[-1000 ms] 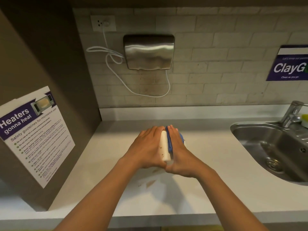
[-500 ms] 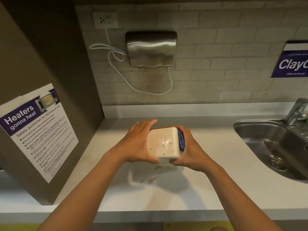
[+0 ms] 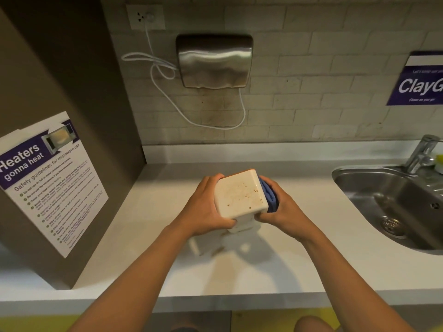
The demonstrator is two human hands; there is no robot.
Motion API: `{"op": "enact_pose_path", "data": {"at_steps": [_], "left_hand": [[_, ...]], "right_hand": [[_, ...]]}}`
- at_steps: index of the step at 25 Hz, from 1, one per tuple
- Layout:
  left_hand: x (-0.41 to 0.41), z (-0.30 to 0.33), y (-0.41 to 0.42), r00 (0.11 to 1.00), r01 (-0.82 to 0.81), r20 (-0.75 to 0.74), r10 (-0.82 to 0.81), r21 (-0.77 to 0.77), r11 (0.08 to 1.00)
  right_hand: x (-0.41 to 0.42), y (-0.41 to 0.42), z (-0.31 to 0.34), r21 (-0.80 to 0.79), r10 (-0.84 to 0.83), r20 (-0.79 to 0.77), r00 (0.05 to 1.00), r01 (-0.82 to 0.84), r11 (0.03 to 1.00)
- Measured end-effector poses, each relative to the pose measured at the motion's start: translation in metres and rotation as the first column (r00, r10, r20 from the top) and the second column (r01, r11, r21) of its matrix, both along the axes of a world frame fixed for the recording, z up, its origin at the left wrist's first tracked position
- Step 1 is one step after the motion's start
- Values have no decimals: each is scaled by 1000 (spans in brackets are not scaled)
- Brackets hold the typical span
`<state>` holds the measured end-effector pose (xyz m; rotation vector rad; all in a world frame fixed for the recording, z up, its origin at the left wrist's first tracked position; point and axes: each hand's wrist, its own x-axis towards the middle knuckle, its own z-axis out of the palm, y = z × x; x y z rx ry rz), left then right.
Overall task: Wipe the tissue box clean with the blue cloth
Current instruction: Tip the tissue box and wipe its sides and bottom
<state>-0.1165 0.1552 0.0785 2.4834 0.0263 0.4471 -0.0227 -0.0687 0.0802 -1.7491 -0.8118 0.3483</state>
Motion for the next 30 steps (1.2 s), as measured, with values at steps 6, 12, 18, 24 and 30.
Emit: {"op": "enact_pose_path", "data": {"at_steps": [6,12,18,24,30], "left_hand": [[11,-2,-10,1000,9,-20,-10,-27,1000],[21,1,-28,1000,2,-10,-3,-24,1000],[26,8,-26,999,33,-26,-34,-23,999],[31,9,-22,997,47,-60,-50,-49,998],[30,1,-22,996,70,-50,-77,-122,990]], "right_hand": [[1,-13,-14,52,-87,-104,991,93,994],[-4,1,-20,117,-494,-240,836,530,840],[-12,4,-23,151,-452,-504,736,590,793],[-26,-3,-13,264,-468,-336,817,559,786],[-44,-8,-21,222,-526,35,849,507,833]]}}
